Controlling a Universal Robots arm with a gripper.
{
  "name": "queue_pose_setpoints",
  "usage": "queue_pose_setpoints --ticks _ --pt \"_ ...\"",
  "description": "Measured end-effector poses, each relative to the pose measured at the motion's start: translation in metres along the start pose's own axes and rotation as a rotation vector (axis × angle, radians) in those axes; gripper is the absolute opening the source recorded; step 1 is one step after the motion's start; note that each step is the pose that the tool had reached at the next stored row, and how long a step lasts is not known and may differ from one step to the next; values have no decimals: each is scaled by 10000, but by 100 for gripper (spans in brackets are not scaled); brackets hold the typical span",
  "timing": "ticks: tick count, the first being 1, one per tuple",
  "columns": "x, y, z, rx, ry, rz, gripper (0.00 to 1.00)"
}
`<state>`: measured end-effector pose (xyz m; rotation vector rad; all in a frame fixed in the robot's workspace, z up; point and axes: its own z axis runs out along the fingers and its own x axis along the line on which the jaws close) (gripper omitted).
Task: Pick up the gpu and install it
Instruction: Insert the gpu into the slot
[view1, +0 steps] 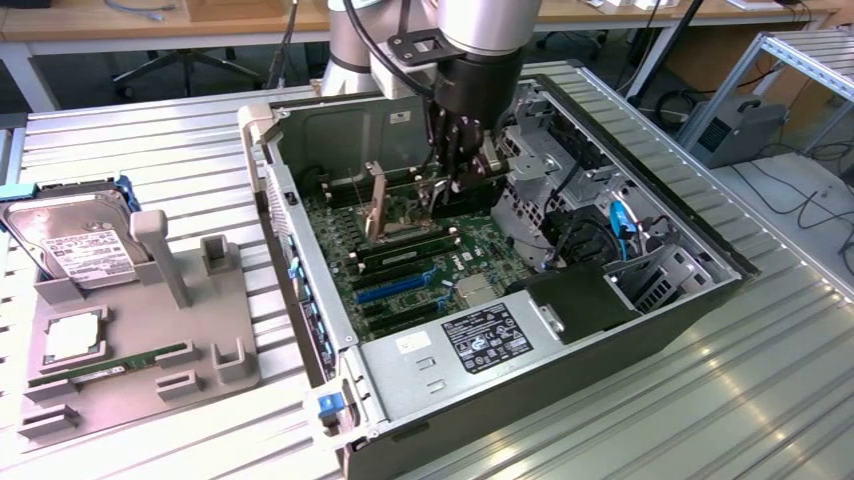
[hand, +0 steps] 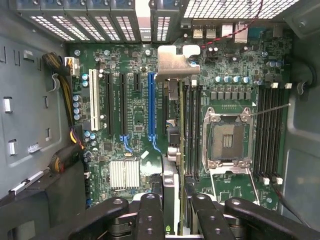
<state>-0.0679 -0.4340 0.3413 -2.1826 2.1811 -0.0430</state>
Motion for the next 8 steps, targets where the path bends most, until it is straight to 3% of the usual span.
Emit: queue_pose_setpoints --ticks 8 --pt "17 36 21 0 -1 1 27"
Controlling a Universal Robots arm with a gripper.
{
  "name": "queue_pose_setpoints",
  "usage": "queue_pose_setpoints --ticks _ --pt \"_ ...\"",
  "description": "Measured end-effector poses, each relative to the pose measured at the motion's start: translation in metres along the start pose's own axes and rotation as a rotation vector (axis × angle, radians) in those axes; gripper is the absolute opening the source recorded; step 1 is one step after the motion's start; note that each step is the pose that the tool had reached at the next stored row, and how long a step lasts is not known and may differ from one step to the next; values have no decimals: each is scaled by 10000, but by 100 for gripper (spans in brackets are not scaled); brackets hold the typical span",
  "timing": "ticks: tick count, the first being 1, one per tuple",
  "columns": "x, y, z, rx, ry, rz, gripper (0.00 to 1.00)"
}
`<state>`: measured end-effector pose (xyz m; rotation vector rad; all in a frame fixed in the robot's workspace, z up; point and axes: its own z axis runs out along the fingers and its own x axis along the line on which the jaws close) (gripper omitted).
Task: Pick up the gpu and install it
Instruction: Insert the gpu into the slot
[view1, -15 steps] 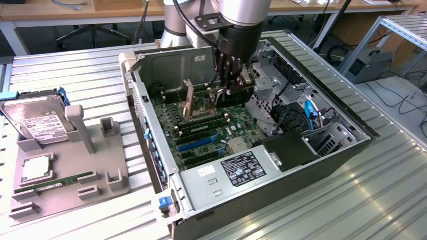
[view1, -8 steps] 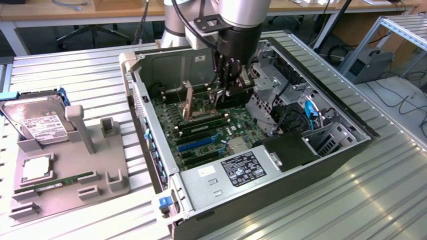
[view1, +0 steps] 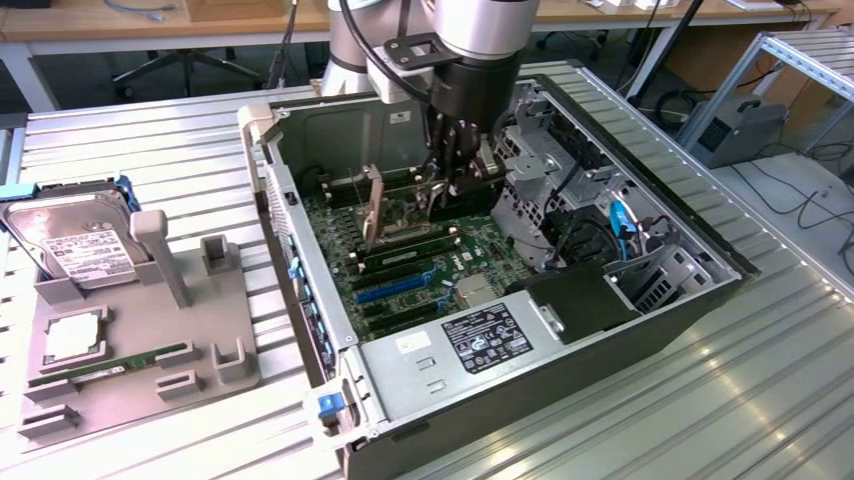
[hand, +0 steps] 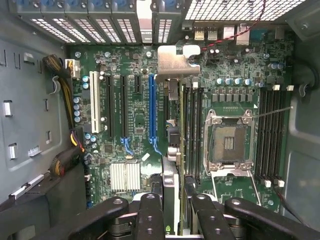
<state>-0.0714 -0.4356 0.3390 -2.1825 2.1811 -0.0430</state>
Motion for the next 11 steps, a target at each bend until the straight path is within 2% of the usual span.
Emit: queue_pose_setpoints --ticks 11 --pt "25 52 26 -1 1 0 27"
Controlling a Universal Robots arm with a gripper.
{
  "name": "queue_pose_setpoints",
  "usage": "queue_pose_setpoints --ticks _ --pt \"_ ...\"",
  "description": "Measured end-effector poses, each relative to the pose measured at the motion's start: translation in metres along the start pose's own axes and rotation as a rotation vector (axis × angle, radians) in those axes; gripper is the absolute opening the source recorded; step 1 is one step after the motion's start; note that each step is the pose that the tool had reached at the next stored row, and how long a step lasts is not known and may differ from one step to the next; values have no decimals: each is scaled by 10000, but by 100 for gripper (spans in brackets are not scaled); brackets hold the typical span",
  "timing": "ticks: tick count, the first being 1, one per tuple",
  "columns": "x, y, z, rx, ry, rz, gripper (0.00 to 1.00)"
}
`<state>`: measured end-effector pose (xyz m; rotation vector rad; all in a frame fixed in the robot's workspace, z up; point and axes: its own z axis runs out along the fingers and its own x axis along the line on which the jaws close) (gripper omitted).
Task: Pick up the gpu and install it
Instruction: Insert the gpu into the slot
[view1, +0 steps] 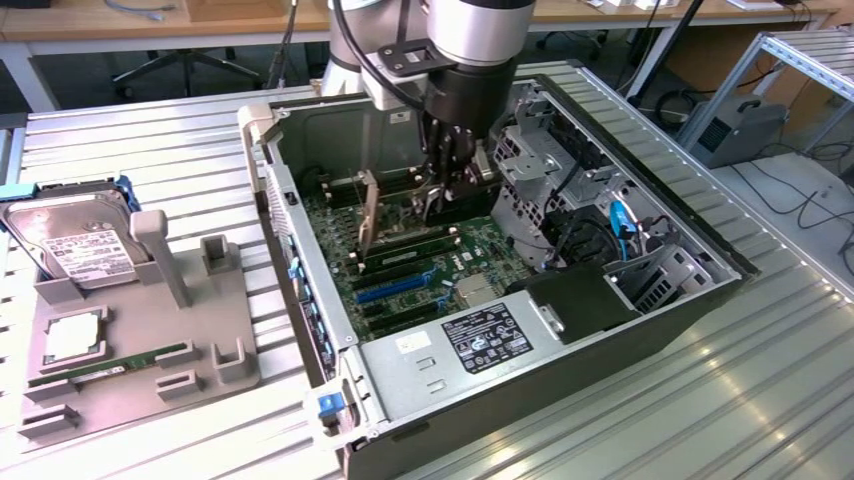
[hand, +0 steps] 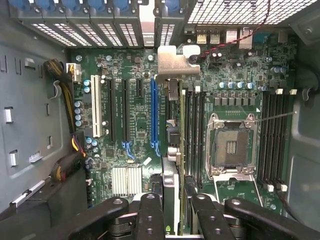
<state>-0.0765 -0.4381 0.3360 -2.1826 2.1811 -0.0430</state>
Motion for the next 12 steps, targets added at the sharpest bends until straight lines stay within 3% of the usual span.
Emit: queue_pose_setpoints --ticks 12 --pt "17 46 31 0 0 0 27"
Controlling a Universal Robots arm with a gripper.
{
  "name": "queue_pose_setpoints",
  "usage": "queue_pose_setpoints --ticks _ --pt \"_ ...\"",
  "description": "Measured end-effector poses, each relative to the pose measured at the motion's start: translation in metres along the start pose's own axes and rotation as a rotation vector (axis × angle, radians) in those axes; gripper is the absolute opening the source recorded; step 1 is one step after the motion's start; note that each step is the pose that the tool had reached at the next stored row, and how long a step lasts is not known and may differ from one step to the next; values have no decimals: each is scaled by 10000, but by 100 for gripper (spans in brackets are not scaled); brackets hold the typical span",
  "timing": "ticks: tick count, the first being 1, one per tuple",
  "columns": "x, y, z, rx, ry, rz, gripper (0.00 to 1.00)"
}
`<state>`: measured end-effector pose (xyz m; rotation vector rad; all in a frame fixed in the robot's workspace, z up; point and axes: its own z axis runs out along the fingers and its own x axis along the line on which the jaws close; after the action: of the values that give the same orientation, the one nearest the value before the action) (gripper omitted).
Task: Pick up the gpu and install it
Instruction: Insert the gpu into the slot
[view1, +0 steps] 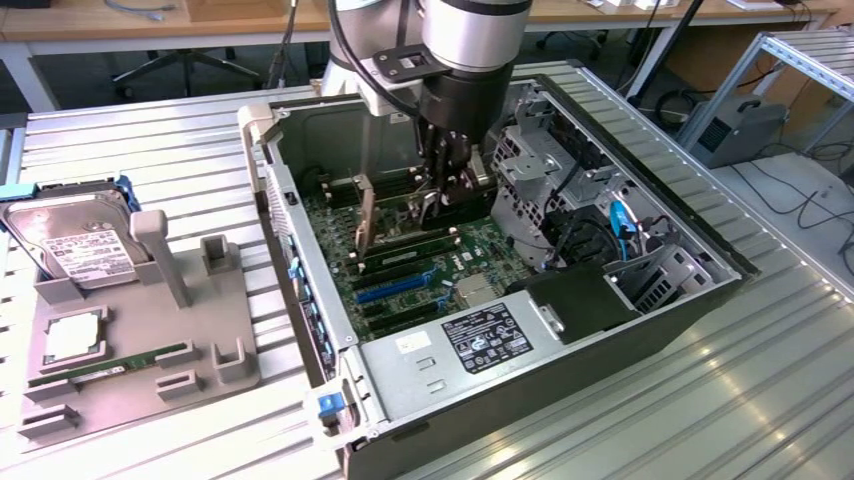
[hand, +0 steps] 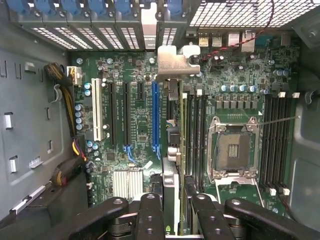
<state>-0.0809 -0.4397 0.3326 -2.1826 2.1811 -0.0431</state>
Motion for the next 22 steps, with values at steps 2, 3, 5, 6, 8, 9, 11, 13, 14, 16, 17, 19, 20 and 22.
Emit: queue_pose_setpoints --ticks 2,3,5,6,8,9,11,13,14,16,17,19,20,22 --pt "2 13 10 0 0 -1 27" --pt "2 16 13 0 0 0 27" --pt "3 23 18 0 0 1 27" --pt "4 27 21 0 0 1 27" --pt "4 34 27 0 0 0 27" --pt "5 37 29 0 0 0 27" --pt "6 45 35 0 0 0 27" --pt "7 57 45 0 1 0 27" --pt "8 61 49 0 0 0 27" --pt "9 69 54 0 1 0 27" --pt "9 72 56 0 1 0 27" --pt "10 80 62 0 1 0 27" --pt "11 84 65 0 0 0 27" --pt "12 92 70 0 1 0 27"
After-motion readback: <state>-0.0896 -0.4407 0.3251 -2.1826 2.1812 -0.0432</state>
